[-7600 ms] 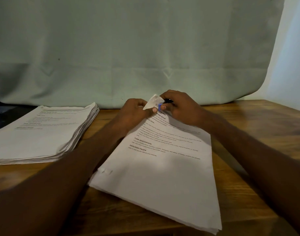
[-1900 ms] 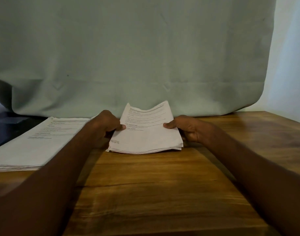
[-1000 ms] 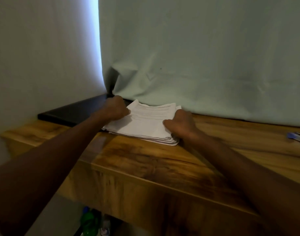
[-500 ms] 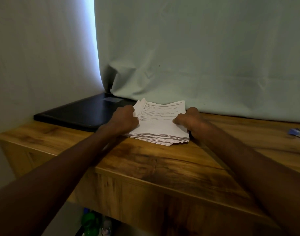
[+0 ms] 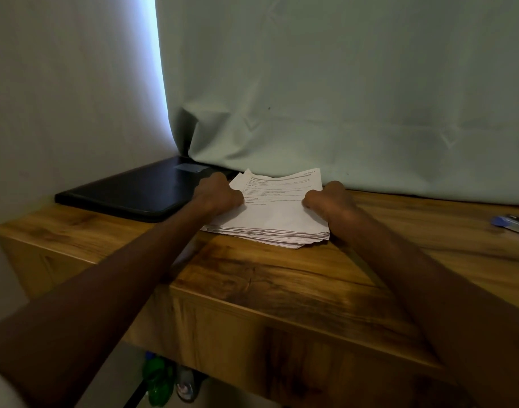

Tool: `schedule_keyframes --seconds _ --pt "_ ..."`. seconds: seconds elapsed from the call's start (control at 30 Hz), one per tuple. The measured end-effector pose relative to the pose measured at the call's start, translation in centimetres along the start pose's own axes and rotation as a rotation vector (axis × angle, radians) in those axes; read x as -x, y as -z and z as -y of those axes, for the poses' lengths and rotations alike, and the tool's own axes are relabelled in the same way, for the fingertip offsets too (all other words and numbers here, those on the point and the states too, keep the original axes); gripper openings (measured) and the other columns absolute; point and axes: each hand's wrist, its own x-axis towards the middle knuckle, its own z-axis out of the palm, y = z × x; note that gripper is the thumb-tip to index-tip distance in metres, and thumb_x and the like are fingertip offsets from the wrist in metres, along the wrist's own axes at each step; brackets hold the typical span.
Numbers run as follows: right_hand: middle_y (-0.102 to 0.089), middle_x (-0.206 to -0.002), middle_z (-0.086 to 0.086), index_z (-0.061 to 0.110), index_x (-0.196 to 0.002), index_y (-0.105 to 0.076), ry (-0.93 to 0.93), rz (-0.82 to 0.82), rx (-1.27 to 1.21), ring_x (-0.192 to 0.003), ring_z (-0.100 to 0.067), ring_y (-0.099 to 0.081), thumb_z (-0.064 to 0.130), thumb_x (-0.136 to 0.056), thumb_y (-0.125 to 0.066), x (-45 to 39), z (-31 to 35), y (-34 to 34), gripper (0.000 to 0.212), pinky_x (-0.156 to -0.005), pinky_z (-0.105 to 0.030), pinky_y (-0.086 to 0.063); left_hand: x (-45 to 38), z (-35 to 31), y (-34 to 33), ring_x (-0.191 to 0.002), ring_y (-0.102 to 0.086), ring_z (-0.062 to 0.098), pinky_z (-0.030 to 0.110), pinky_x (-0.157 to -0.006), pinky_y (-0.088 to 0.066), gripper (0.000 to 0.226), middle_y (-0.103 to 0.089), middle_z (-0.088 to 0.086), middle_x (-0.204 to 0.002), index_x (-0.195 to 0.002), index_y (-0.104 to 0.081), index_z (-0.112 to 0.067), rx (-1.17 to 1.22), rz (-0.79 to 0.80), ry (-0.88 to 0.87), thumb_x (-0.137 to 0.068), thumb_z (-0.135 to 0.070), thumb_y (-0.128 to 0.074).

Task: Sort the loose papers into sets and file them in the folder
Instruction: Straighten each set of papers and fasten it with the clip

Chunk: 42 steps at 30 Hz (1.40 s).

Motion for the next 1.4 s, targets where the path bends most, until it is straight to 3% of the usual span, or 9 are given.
schedule_keyframes --seconds 0.23,0.47,0.67,0.8,0.97,1.1,1.23,1.3,1.4 --pt "-0.069 -0.119 -0.016 0.002 -0.12 -0.066 0.006 0.025 0.131 -0.104 -0.035 -0.066 0.022 -0.089 -0.066 -0.5 -0.9 1.5 0.037 -0.094 -0.046 -0.056 0.0 -0.1 -0.1 -0.085 -0.067 0.025 0.042 -0.076 -0.057 0.028 -0.072 0.017 -0.093 -0.092 -0.072 0.004 0.271 0.102 -0.052 -0.084 -0.021 -0.082" --pt "-0.05 -0.134 -0.018 0.01 -0.133 -0.054 0.457 -0.306 0.652 -0.124 -0.037 -0.049 0.038 -0.099 -0.06 1.8 2.2 1.2 0.044 -0.097 -0.049 -0.045 1.4 5.1 6.1 -0.096 -0.065 0.013 0.029 -0.086 -0.049 0.024 -0.072 -0.001 -0.107 -0.119 -0.071 -0.017 0.09 -0.237 -0.337 -0.097 -0.026 -0.065" --pt "-0.059 -0.136 0.002 0.028 -0.128 -0.064 0.964 0.248 0.672 -0.123 -0.023 -0.054 0.051 -0.099 -0.047 3.5 8.6 -6.8 0.041 -0.098 -0.046 -0.046 1.0 15.1 11.9 -0.112 -0.065 0.03 0.043 -0.093 -0.052 0.029 -0.072 0.006 -0.12 -0.115 -0.073 -0.022 -0.172 -0.314 -0.252 -0.097 -0.041 -0.061" --pt "-0.072 -0.107 -0.007 0.013 -0.109 -0.074 0.83 0.497 0.662 -0.097 -0.024 -0.066 0.042 -0.104 -0.049 2.2 10.7 -11.0 0.039 -0.087 -0.041 -0.052 1.5 16.2 11.8 -0.106 -0.064 0.027 0.04 -0.088 -0.051 0.035 -0.071 0.006 -0.114 -0.113 -0.074 -0.018 -0.25 -0.359 -0.344 -0.098 -0.045 -0.057" --pt "-0.061 -0.125 -0.006 0.024 -0.122 -0.068 0.66 0.104 0.567 -0.117 -0.029 -0.057 0.038 -0.101 -0.053 0.2 9.1 -9.3 0.029 -0.1 -0.048 -0.045 3.3 9.5 8.2 -0.088 -0.061 0.0 0.017 -0.075 -0.044 0.02 -0.068 -0.014 -0.103 -0.114 -0.073 -0.023 0.12 -0.264 -0.476 -0.103 -0.032 -0.058" --pt "-0.04 -0.142 -0.022 0.011 -0.134 -0.049 0.219 -0.171 0.838 -0.132 -0.042 -0.038 0.042 -0.094 -0.06 -1.0 6.4 -4.4 0.052 -0.107 -0.052 -0.034 1.1 4.0 3.4 -0.087 -0.066 0.017 0.032 -0.071 -0.049 0.04 -0.073 0.007 -0.104 -0.099 -0.066 -0.015 0.237 0.072 -0.272 -0.099 -0.054 -0.054" --pt "-0.045 -0.147 -0.022 0.003 -0.143 -0.042 0.061 -0.01 0.764 -0.132 -0.041 -0.047 0.053 -0.094 -0.057 -1.8 2.2 -0.6 0.072 -0.103 -0.041 -0.043 0.8 2.0 1.5 -0.074 -0.066 0.022 0.027 -0.05 -0.049 0.069 -0.065 0.015 -0.11 -0.144 -0.044 -0.008 0.276 0.294 -0.022 -0.096 -0.054 -0.062" --pt "-0.056 -0.139 -0.019 0.001 -0.137 -0.051 0.043 0.048 0.61 -0.123 -0.036 -0.057 0.044 -0.093 -0.064 -2.3 1.5 0.4 0.063 -0.087 -0.031 -0.046 0.8 1.0 1.1 -0.061 -0.057 0.016 0.023 -0.046 -0.041 0.061 -0.067 0.012 -0.099 -0.142 -0.047 -0.009 0.287 0.322 -0.043 -0.098 -0.049 -0.061" --pt "-0.064 -0.129 -0.017 0.001 -0.131 -0.059 -0.044 0.045 0.325 -0.112 -0.032 -0.063 0.026 -0.085 -0.077 -2.9 1.2 1.3 0.055 -0.078 -0.028 -0.045 1.4 -0.4 0.6 -0.076 -0.058 0.01 0.023 -0.06 -0.044 0.05 -0.065 0.006 -0.115 -0.133 -0.062 -0.013 0.388 0.357 -0.079 -0.099 -0.05 -0.061"
